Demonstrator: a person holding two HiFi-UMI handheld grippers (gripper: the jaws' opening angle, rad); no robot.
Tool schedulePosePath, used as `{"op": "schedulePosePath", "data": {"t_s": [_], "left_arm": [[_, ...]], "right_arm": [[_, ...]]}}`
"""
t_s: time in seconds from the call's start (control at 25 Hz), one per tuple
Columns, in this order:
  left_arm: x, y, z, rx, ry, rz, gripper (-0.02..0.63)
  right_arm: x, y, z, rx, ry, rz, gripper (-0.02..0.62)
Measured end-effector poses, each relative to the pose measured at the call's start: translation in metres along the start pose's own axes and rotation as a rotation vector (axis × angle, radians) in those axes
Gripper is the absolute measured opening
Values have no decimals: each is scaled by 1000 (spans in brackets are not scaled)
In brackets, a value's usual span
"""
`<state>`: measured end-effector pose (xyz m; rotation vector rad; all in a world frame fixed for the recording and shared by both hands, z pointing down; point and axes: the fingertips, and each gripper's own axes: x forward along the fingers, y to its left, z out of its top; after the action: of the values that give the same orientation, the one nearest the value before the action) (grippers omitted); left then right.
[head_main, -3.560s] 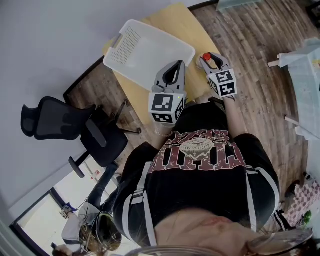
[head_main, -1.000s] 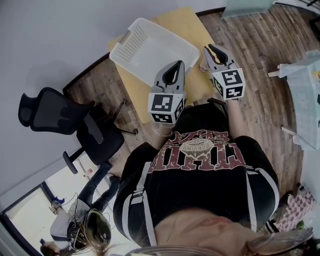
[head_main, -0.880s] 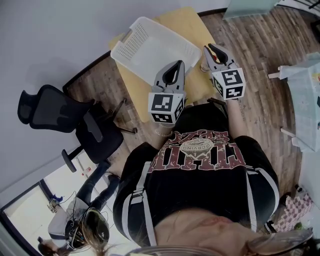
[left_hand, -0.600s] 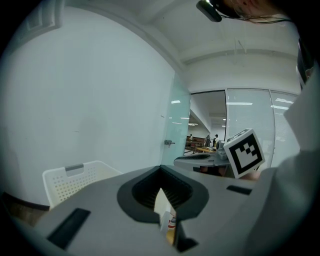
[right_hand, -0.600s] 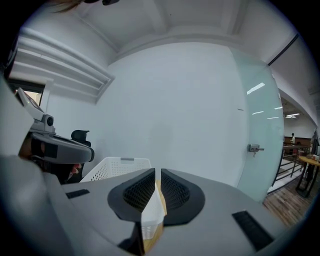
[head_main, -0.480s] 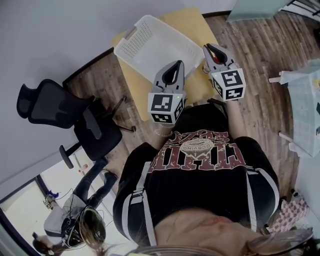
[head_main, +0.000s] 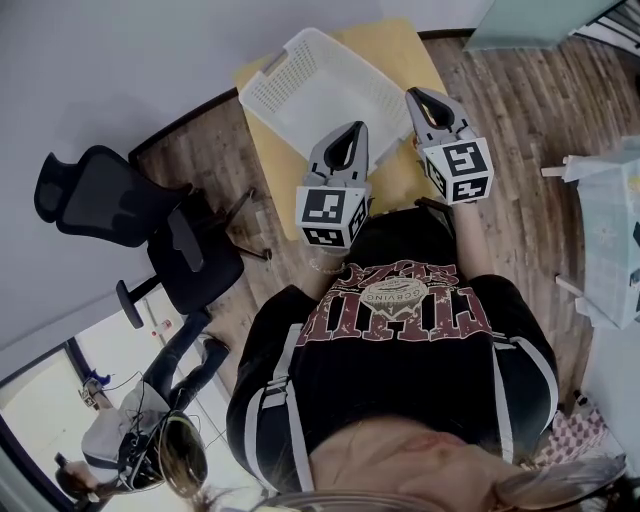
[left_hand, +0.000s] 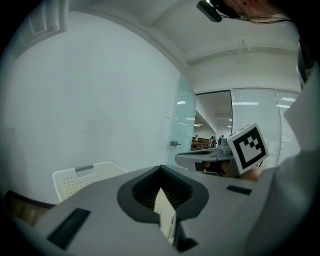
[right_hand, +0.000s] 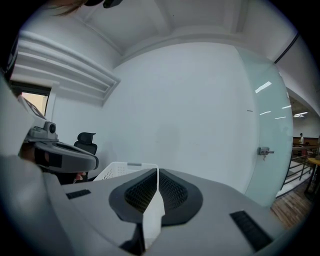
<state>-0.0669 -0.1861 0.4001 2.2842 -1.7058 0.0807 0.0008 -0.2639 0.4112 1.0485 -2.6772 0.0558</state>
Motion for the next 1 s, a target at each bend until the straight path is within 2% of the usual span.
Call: {"op": "schedulePosePath", "data": {"t_s": [1.0], "left_arm": [[-20, 35, 5, -12, -20, 91, 46]], "right_arm": [[26, 57, 20, 22, -29, 160, 17]]}}
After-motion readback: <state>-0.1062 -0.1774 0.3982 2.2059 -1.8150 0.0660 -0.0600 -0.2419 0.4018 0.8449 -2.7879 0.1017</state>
